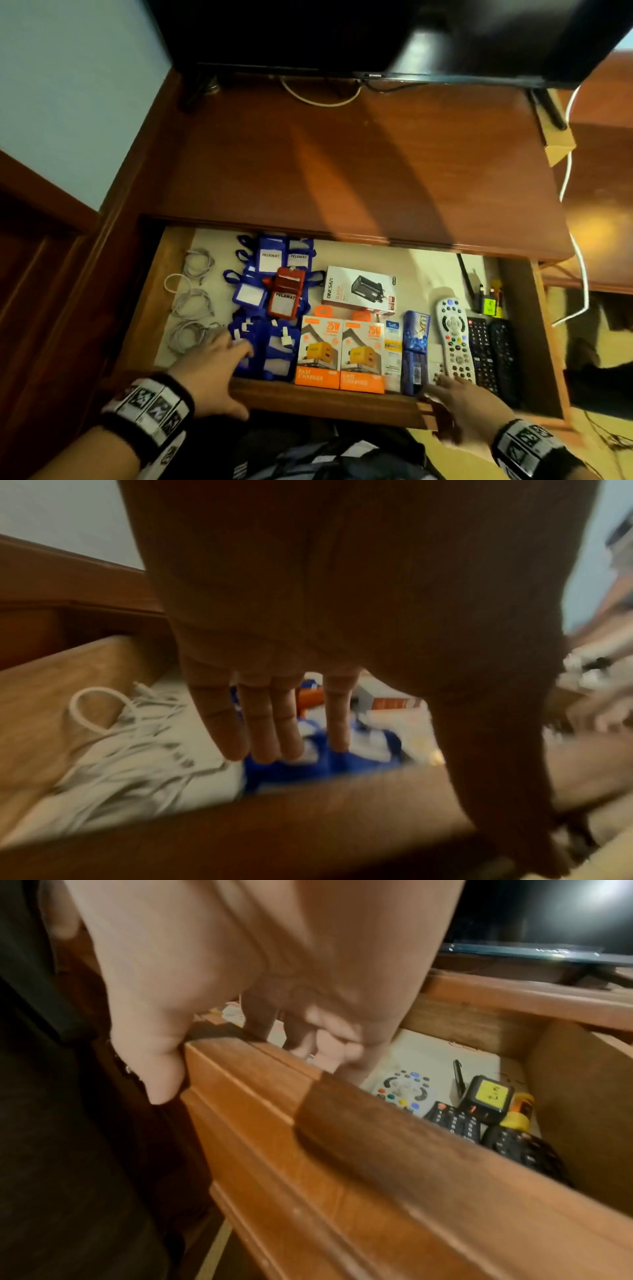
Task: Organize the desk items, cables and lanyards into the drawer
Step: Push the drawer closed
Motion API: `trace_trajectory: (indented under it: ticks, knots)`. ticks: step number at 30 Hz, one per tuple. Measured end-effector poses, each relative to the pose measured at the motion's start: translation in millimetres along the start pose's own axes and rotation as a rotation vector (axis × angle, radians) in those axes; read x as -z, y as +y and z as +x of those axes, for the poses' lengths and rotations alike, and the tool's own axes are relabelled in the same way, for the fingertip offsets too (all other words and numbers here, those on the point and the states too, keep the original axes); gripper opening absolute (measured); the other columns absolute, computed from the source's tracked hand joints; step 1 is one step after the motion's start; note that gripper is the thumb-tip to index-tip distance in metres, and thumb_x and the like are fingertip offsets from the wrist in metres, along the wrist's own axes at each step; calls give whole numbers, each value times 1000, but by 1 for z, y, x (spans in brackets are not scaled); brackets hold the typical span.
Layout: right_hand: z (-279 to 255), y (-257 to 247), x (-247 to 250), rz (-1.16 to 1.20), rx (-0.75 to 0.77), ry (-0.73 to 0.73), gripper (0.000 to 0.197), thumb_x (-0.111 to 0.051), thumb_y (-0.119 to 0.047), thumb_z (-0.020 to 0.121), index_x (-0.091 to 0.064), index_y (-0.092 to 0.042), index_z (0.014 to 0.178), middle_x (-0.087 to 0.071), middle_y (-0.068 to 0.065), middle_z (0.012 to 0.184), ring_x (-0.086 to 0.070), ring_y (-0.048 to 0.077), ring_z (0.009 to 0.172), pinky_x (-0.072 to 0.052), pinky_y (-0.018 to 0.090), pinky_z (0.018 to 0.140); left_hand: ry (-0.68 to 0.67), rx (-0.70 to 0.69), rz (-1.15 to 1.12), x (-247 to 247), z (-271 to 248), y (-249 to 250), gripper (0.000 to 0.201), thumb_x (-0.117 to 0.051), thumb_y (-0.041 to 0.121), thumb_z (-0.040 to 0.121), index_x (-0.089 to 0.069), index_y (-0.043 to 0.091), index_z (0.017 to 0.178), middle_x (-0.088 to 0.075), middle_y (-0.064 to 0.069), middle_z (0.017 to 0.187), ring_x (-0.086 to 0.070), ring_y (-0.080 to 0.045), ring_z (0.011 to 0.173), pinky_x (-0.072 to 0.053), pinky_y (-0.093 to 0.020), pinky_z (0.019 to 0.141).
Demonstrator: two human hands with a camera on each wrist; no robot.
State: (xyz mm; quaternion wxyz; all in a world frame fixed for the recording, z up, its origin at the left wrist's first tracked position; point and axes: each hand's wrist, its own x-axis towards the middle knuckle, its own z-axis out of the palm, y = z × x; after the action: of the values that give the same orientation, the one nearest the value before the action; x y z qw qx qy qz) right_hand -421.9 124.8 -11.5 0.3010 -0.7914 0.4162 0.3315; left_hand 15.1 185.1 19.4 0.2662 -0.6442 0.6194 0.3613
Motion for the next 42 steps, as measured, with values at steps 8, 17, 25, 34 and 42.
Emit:
trace_trajectory:
  ticks: [8,17,25,34,42]
  knots:
    - [7,-1,16,-63,51,-53,74,-75,-46,85,-39,-43,149,-49,-17,146,-52,14,131,-41,33,115,14,-64,81,-9,4,-16,43,-74,50,74,-58,45,113,-55,20,117,-55,-5,110,-50,-28,94]
    - [32,16,62,9,-77,111,59,-76,-38,86,-50,-49,138,-64,-19,123,-61,5,112,-53,28,102,303,0,-47,17,34,-34,47,-77,48,77,-64,44,122,-57,23,123,-57,-4,116,-49,-27,98]
    - [61,34,80,67,-219,584,51,-80,-41,81,-62,-39,130,-62,-1,118,-56,27,111,-53,46,90,583,79,-227,49,76,-20,51,-80,35,86,-66,30,135,-58,7,132,-52,-19,126,-46,-38,110]
    - [51,13,27,1108,-842,875,141,-76,-90,44,-35,-2,146,-48,26,134,-50,44,124,-43,57,108,724,676,-1062,15,57,-10,143,-98,55,55,-2,36,160,-24,-17,165,-40,-44,144,-43,-65,109]
    - [77,24,33,1654,-760,761,155,-96,-72,37,6,-51,152,-52,10,151,-60,31,129,-47,60,107,673,547,-1642,-3,93,-30,165,-99,62,41,27,58,146,-34,-10,166,-47,-29,144,-37,-62,116]
